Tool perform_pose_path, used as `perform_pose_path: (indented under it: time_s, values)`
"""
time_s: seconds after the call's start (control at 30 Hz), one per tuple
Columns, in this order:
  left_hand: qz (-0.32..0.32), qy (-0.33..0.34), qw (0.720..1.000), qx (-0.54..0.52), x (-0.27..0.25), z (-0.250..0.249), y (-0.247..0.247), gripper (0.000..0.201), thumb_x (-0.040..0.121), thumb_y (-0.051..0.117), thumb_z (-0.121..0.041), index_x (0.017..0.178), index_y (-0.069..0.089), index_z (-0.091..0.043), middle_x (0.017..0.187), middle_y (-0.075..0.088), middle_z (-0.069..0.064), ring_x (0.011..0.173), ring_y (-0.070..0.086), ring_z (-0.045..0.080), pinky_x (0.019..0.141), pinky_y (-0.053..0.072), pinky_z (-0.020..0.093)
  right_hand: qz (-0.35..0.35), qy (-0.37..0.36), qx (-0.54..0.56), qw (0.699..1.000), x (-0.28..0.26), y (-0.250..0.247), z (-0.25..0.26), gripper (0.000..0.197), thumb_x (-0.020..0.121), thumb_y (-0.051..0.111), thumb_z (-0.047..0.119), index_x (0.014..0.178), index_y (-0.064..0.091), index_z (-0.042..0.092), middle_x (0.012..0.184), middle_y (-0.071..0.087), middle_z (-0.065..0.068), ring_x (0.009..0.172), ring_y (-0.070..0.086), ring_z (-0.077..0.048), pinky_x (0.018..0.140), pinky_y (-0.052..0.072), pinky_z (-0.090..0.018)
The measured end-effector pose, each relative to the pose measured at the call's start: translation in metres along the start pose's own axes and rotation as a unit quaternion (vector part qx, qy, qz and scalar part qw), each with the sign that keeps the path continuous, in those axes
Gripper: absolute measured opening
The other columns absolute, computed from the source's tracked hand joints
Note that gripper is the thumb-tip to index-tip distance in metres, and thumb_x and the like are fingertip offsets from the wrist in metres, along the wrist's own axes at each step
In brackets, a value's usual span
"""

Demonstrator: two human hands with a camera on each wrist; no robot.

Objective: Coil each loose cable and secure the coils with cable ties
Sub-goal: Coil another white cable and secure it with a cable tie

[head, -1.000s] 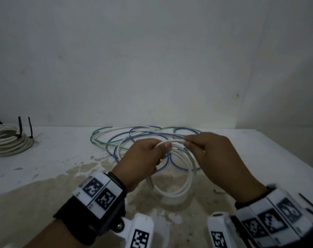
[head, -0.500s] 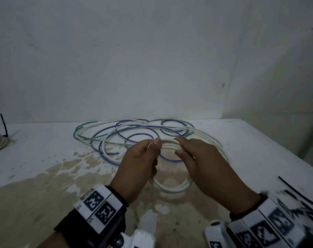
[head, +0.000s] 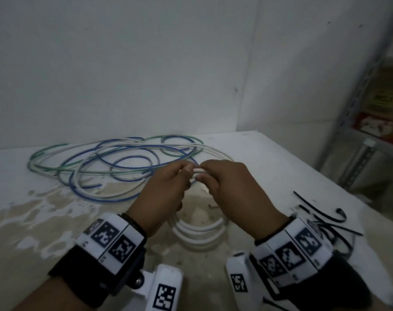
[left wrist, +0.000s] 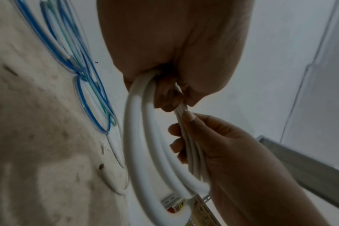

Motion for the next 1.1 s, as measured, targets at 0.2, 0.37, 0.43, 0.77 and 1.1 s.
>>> perform_pose_path:
  time_s: [0.2,0.37,0.43,0.77,1.1]
  values:
    - [0.013,0.051,0.998,0.033,0.001,0.004,0.029,0.023,0.098,0.048,-0.023,0.086,0.067,-0.017,0.049,0.049,-0.016,0.040,0.041,0.001,0.048,0.026,0.028,0.088,0.105,0.026,0.990,-0.020,-0.012,-0.029,0.020,0.092,0.058,0.028,0.093,0.071,0.013,0.077,0.066,0.003,0.073,0.061,-0.013,0.071,0.046,-0.025]
    - [-0.010,0.002,0.998,-0.055,-0.001,0.029,0.035,0.019,0.094,0.056,-0.020,0.078,0.065,-0.014,0.049,0.038,-0.008,0.037,0.025,0.008,0.042,0.021,0.019,0.135,0.222,-0.026,0.965,-0.046,-0.047,-0.066,0.035,0.091,0.053,0.047,0.116,0.065,0.026,0.110,0.067,0.007,0.093,0.059,-0.006,0.077,0.039,-0.019]
    - [-0.012,-0.039,0.994,-0.097,-0.001,0.038,0.033,0.023,0.096,0.050,-0.015,0.077,0.062,-0.013,0.049,0.034,-0.005,0.039,0.021,0.010,0.041,0.018,0.016,0.121,0.264,-0.085,0.953,-0.056,-0.081,-0.087,0.029,0.093,0.053,0.038,0.107,0.070,0.019,0.104,0.069,0.004,0.089,0.061,-0.010,0.073,0.043,-0.022]
    - [0.031,-0.119,0.972,-0.202,-0.007,0.051,0.036,0.027,0.102,0.039,-0.028,0.100,0.061,-0.013,0.053,0.033,-0.005,0.043,0.021,0.008,0.037,0.020,0.017,0.272,0.413,-0.200,0.846,-0.133,-0.105,-0.149,0.011,0.083,0.068,0.026,0.087,0.075,0.018,0.068,0.063,0.011,0.062,0.055,-0.004,0.055,0.044,-0.017]
    - [0.025,-0.153,0.954,-0.256,-0.005,0.066,0.021,0.030,0.101,0.038,-0.018,0.120,0.060,-0.007,0.052,0.032,-0.006,0.037,0.023,0.005,0.035,0.022,0.015,0.366,0.285,-0.245,0.851,-0.096,-0.022,-0.125,0.034,0.083,0.071,0.022,0.116,0.065,0.019,0.097,0.054,0.005,0.090,0.051,-0.012,0.072,0.039,-0.020]
Point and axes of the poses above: each hand's wrist, its own x-axis towards the middle knuckle, its own y-axis out of the palm, z = x × y, the point moved 10 cm from there along x, towards the middle knuckle
